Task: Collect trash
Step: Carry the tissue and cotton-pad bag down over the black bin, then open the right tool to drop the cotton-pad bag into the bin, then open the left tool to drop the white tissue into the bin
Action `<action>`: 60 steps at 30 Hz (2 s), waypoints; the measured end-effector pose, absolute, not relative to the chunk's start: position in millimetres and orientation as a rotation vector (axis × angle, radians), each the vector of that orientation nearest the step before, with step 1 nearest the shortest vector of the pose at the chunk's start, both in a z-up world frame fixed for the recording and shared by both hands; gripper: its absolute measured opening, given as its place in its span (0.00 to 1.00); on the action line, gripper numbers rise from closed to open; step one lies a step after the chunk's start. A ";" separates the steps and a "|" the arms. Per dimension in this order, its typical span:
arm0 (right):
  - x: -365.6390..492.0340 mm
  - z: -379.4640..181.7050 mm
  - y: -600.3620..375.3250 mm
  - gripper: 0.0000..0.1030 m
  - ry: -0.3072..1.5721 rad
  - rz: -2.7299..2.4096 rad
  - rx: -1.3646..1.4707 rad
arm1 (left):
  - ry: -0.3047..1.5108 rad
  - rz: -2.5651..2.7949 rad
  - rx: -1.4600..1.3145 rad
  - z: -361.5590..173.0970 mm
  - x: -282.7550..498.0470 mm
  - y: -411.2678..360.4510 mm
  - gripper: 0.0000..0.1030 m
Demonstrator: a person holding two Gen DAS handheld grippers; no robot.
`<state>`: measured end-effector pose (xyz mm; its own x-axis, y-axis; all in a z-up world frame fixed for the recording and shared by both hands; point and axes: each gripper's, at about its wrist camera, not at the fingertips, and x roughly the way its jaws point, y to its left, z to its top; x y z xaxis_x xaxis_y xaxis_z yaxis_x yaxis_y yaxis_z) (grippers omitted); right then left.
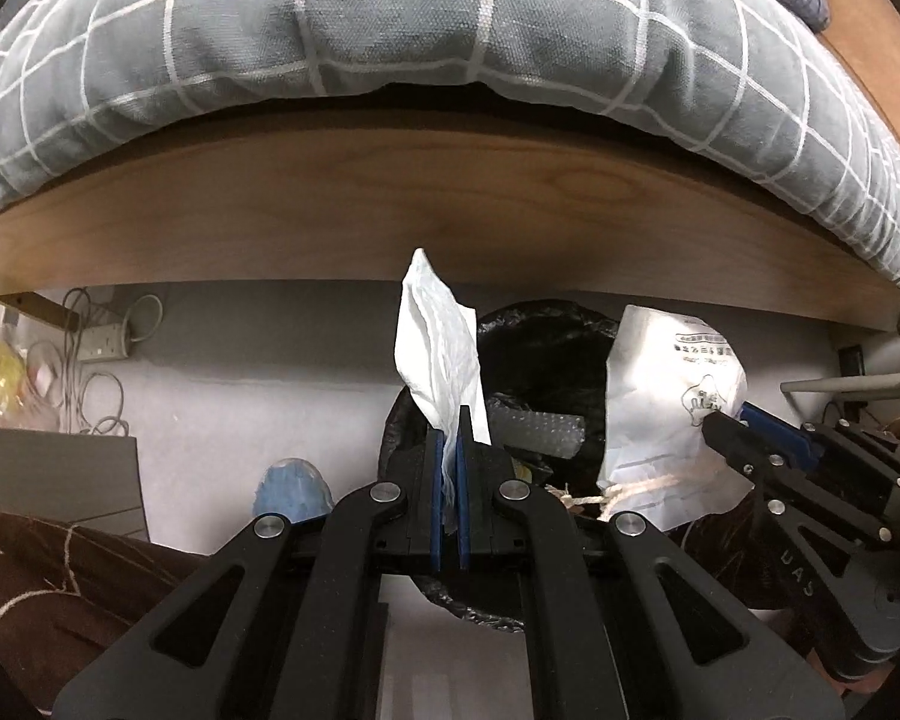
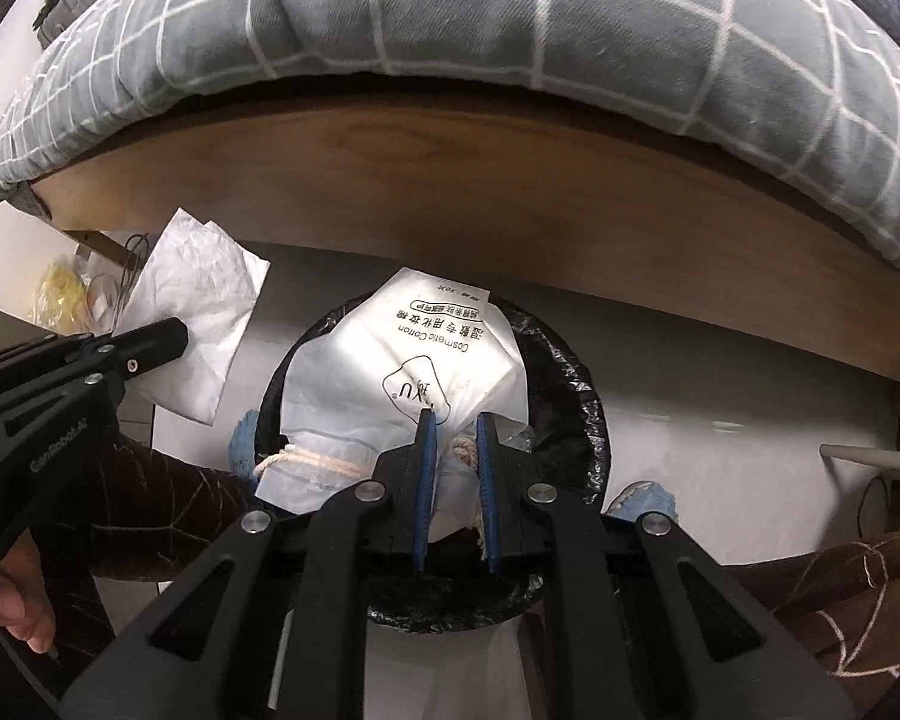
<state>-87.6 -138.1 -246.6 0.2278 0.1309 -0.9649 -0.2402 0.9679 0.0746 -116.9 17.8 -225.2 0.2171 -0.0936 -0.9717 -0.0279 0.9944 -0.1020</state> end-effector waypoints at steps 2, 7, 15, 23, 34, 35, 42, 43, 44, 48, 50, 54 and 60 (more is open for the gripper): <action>-91.1 -247.0 -133.8 0.19 1.314 0.263 -0.107 | 1.354 -0.048 -0.104 -225.3 -117.1 17.0 0.03; -93.5 -241.4 -138.6 0.43 1.276 0.244 -0.131 | 1.359 -0.049 -0.099 -225.3 -115.6 15.1 0.03; -101.4 -226.6 -181.8 0.77 1.204 0.141 -0.116 | 1.381 -0.111 -0.074 -235.0 -113.4 -8.8 0.03; -110.1 -224.4 -226.7 0.91 1.176 0.044 -0.016 | 1.402 -0.188 -0.024 -244.4 -118.3 -41.8 0.03; -109.2 -225.0 -230.7 0.91 1.179 0.030 -0.015 | 1.396 -0.217 0.021 -251.5 -122.6 -65.7 0.05; -109.0 -225.3 -230.8 0.91 1.180 0.026 -0.017 | 1.393 -0.219 0.025 -251.6 -122.5 -66.2 0.05; -107.3 -225.8 -230.0 0.91 1.180 0.014 -0.011 | 1.390 -0.204 0.030 -251.5 -120.9 -65.2 0.34; -107.5 -225.5 -229.4 0.91 1.180 0.014 -0.017 | 1.386 -0.200 0.027 -250.0 -120.6 -64.2 0.40; -107.9 -224.9 -229.3 0.91 1.179 0.014 -0.019 | 1.383 -0.198 0.025 -248.6 -120.7 -63.4 0.42; -109.4 -220.3 -227.5 0.91 1.167 0.017 -0.018 | 1.347 -0.185 0.046 -237.8 -122.5 -62.1 0.62; -110.7 -216.7 -227.4 0.91 1.157 0.021 -0.014 | 1.335 -0.177 0.046 -233.2 -123.9 -60.6 0.68; -113.4 -205.7 -226.3 0.91 1.118 0.017 -0.033 | 1.319 -0.150 0.030 -221.6 -125.5 -52.6 0.79; -113.9 -187.3 -227.2 0.91 1.062 0.011 -0.025 | 1.247 -0.113 0.013 -197.2 -131.3 -40.9 0.93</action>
<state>-113.9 -227.2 -187.3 0.4874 -0.0031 -0.8732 -0.0208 0.9997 -0.0152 -131.3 -40.9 -197.2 0.3134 -0.0784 -0.9464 0.0928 0.9944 -0.0516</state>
